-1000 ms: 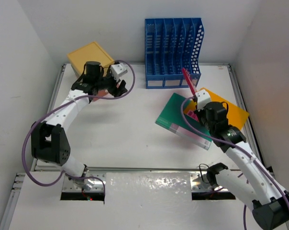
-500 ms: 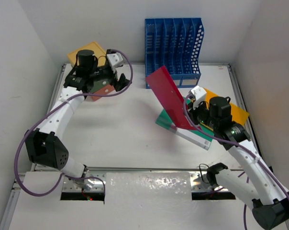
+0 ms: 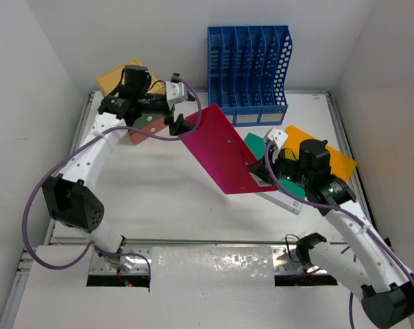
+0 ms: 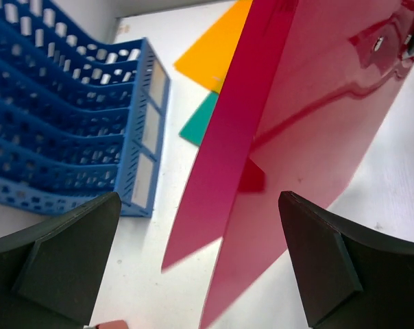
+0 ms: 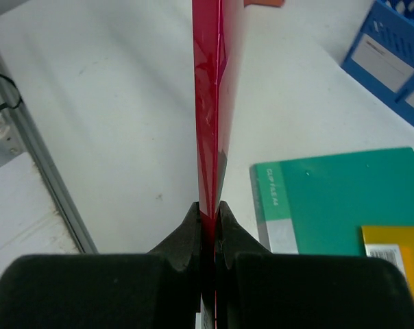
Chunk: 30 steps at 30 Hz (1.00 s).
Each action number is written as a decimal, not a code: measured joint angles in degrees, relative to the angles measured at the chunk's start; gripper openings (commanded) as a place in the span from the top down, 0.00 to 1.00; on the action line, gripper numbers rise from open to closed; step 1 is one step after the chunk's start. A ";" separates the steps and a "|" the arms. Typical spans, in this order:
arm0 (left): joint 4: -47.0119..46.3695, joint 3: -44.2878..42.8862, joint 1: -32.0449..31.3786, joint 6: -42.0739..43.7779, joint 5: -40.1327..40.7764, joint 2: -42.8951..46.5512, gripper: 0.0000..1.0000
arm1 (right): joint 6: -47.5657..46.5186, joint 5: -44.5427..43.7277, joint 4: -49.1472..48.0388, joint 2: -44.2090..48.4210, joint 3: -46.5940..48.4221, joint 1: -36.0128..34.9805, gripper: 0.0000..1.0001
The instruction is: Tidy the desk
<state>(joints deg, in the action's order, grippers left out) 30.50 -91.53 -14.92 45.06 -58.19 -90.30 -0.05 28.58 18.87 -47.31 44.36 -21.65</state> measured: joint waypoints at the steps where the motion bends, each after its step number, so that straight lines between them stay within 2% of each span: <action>1: 2.32 -0.94 -0.31 1.88 -0.55 -0.59 0.00 | -0.15 1.05 -0.42 0.00 -0.13 0.00 1.00; 6: 10.32 -2.99 -1.16 9.14 -1.68 -1.57 0.04 | -0.81 5.35 -1.27 -0.07 -0.76 0.00 1.00; 7: 11.28 -3.04 -1.22 10.12 -1.68 -1.64 0.14 | -0.98 5.88 -1.29 -0.20 -0.76 0.00 1.00; 10: 15.04 -3.26 -1.55 13.29 -1.75 -2.10 0.35 | -1.46 7.17 -2.23 -0.72 -1.03 0.02 1.00; 12: 17.79 -3.41 -1.97 15.82 -1.66 -2.40 0.42 | -1.60 7.96 -3.30 -0.79 -1.66 0.02 1.00; 14: 21.20 -3.65 -2.80 18.88 -1.36 -2.67 0.60 | -1.68 8.52 -3.89 -0.94 -2.12 0.02 1.00; 15: 22.58 -3.72 -3.21 20.26 -1.16 -2.71 0.71 | -1.68 8.76 -3.91 -1.16 -2.14 0.02 1.00; 16: 24.04 -3.74 -3.72 21.90 -0.79 -2.71 0.99 | -1.73 9.07 -3.85 -1.51 -2.14 0.02 1.00; 21: 29.29 -3.85 -4.09 23.89 0.48 -2.58 1.00 | -3.34 8.63 -4.09 -3.82 -2.34 0.42 0.99; 23: 29.53 -3.63 -4.09 23.93 1.31 -2.19 1.00 | -3.43 8.07 -4.79 -4.68 -2.49 0.42 0.70; 24: 29.51 -3.23 -4.09 24.17 1.38 -1.70 1.00 | -3.39 7.54 -5.38 -5.20 -2.49 0.42 0.65; 25: 29.70 -2.82 -4.24 24.76 1.36 -1.16 1.00 | -3.28 7.28 -6.40 -5.88 -2.49 0.35 0.52; 28: 29.97 -1.46 -5.68 26.71 1.81 0.98 1.00 | -2.27 6.80 -10.27 -8.63 -2.03 -0.09 0.31; 30: 30.38 -1.31 -6.60 27.91 1.84 1.86 1.00 | -2.01 6.34 -12.04 -10.58 -1.01 -0.74 0.30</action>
<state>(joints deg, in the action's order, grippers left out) 60.88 -92.84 -21.52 72.97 -56.36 -88.44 -2.07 34.92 6.83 -57.89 43.35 -22.39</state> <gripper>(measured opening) 0.007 0.679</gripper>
